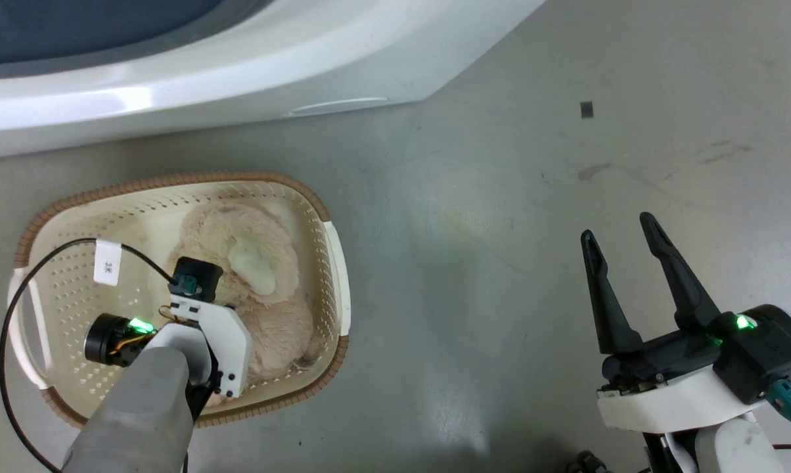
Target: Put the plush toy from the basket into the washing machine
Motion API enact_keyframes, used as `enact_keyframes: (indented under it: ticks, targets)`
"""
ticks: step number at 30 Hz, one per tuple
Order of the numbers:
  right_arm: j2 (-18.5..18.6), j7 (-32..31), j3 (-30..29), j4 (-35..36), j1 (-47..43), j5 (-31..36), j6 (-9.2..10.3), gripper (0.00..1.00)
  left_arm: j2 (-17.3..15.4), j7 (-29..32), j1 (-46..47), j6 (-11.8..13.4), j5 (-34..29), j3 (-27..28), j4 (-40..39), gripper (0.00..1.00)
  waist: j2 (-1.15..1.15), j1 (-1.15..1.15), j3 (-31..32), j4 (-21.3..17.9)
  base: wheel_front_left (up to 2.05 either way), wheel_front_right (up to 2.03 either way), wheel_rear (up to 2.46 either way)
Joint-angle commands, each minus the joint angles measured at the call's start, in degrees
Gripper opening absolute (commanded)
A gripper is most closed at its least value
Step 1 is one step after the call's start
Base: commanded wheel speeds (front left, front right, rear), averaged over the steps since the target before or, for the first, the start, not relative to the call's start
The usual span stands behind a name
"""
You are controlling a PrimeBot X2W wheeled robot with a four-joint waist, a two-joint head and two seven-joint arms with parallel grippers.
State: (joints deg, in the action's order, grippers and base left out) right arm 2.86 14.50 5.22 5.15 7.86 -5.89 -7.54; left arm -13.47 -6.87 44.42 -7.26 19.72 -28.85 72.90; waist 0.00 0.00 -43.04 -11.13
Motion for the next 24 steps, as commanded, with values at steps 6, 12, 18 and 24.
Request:
enact_keyframes:
  ticks: [6, 12, 18, 24]
  targets:
    - [0.0, 0.5, 0.0, -0.7, 1.0, -0.4, 0.05, 1.00, -0.2, -2.5, -1.5, -0.2, 2.5, -1.0, -0.6, 0.00, 0.00, 0.00, 3.3, 0.7, 0.00, 0.00, 0.00]
    - [0.0, 0.5, 0.0, -1.9, 0.8, -0.4, 0.05, 1.00, -0.5, -5.6, -3.6, -0.2, 5.0, -1.6, -1.3, 0.00, 0.00, 0.00, 7.7, 1.2, 0.00, 0.00, 0.00]
    - [0.0, 0.5, -0.6, -3.9, -0.7, -0.1, 0.05, 1.00, -1.1, -8.0, -8.0, -0.2, 6.6, -1.8, -5.2, 0.00, 0.00, 0.00, 16.2, 2.9, 0.00, 0.00, 0.00]
    - [0.0, 0.5, -1.0, -5.3, -2.4, -0.2, 0.05, 1.00, -2.2, -8.1, -14.1, 1.3, 5.5, 1.0, -16.6, 0.00, 0.00, 0.00, 22.8, 4.8, 0.00, 0.00, 0.00]
